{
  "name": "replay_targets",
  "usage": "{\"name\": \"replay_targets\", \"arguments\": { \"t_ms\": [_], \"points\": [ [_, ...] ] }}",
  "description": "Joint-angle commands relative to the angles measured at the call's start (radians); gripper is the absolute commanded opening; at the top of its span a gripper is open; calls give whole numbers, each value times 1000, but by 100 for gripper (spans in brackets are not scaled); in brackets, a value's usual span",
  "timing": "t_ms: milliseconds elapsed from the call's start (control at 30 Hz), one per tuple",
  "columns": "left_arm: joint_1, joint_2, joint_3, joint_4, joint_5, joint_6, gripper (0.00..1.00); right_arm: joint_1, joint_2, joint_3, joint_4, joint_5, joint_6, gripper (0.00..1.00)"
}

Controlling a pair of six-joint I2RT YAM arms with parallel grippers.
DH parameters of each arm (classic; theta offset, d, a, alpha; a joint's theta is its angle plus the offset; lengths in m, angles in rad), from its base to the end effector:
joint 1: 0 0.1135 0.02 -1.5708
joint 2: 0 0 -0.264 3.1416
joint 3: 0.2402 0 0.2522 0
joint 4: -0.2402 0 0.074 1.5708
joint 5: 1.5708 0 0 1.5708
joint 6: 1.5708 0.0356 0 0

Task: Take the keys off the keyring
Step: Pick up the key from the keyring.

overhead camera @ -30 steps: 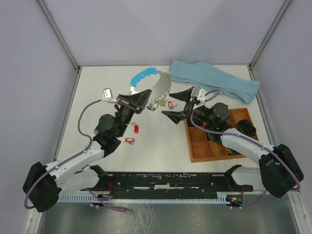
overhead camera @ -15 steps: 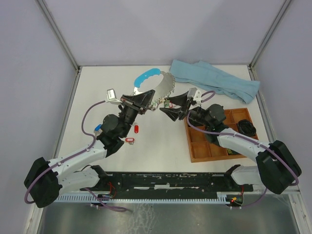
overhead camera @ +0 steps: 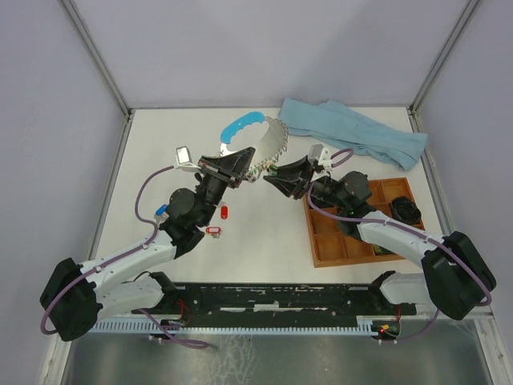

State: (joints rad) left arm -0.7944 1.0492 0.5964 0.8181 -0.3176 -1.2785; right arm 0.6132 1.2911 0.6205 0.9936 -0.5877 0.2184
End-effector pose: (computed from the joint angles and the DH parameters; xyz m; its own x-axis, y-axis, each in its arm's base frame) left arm 0.1731 -0.1604 0.3277 -0.3812 -0.9101 -0.1623 0.3761 0.0077 -0.9265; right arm 0.2132 0.1742 0.2949 0.0565 0.2602 -0.9639 -0.9436 0.3295 0.0337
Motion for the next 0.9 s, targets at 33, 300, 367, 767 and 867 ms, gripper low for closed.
{"name": "replay_targets", "arguments": {
  "t_ms": [33, 300, 367, 767, 867],
  "points": [
    [-6, -11, 33, 90, -35, -41, 3, -3, -34, 44, 78, -20, 47, 35],
    [-6, -11, 29, 93, -34, -45, 3, -19, -44, 51, 85, -5, 96, 39],
    [-5, -11, 29, 93, -34, -45, 3, -18, -47, 52, 84, -10, 103, 38],
    [-5, -8, 24, 102, -35, -51, 3, -21, -47, 67, 67, -44, 114, 28],
    [-6, -8, 24, 105, -35, -51, 3, -21, -47, 68, 60, -48, 114, 28]
  ]
}}
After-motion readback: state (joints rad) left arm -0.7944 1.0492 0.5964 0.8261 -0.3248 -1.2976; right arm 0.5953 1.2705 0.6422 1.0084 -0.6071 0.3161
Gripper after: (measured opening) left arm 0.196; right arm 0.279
